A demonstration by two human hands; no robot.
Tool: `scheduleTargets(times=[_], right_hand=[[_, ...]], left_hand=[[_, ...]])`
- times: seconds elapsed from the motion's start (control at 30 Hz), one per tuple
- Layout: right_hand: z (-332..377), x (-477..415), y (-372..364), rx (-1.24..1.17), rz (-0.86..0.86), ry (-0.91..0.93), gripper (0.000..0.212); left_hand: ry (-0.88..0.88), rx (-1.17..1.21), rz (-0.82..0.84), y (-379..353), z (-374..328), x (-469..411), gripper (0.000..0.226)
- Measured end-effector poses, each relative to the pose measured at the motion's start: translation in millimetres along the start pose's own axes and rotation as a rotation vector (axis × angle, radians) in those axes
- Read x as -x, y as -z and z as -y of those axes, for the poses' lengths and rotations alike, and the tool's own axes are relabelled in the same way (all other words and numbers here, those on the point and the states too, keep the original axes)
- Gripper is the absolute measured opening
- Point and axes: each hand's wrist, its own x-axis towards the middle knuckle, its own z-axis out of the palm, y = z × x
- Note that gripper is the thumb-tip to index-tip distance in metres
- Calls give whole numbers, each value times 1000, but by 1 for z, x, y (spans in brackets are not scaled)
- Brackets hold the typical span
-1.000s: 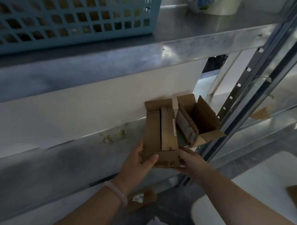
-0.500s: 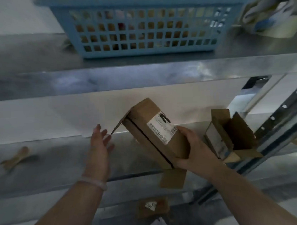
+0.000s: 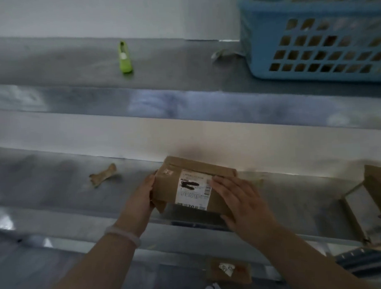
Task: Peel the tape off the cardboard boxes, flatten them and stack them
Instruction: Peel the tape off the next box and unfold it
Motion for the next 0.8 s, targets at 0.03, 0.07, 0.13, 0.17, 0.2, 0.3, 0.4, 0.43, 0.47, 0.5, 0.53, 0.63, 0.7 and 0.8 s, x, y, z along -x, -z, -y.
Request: scheduleTargets(times=[0.03,0.07,0.13,0.17,0.2,0.3,0.4,0.43,0.47,0.5,0.53,0.63,0.7,0.8], right_hand=[[5,-6,-6,-4,25,15,92],[10,-12,-12,-17,47,24,87],[21,-21,-26,-79,110,22,73],[26,-24,-33,-117,128,14,63],[30,-25,-41,-143,131,2,53],[37,-29,-60,-91,141,-58,40],[41,-33,-72,21,205,-80,59],[42,-36,-74,52,219,-88,65],[43,-39,-76,81,229,-99,68],[45,-42,-77,105,241,-115,69],[47,-44,-77,125,244,-133,67],[55,-56,-79,148,232,-216,59],[61,-65,-82,153,221,-252,59],[64,-71,-87,164,203,-255,59]], left_hand=[[12,-34,-33,7,2,-5,30],[19,-79,-72,15,4,-8,31],[39,-131,-88,25,2,-10,30],[44,-171,-51,30,2,-11,31],[38,-231,-12,35,3,-13,33],[-73,-461,75,52,13,-24,44],[-129,-637,130,63,23,-33,50],[-118,-661,132,66,25,-37,47],[-99,-647,129,70,29,-41,41],[-85,-626,104,73,32,-45,31],[-78,-597,78,72,30,-45,22],[-101,-609,90,70,28,-43,19],[-109,-568,104,71,31,-46,27],[-98,-566,114,76,36,-52,27]])
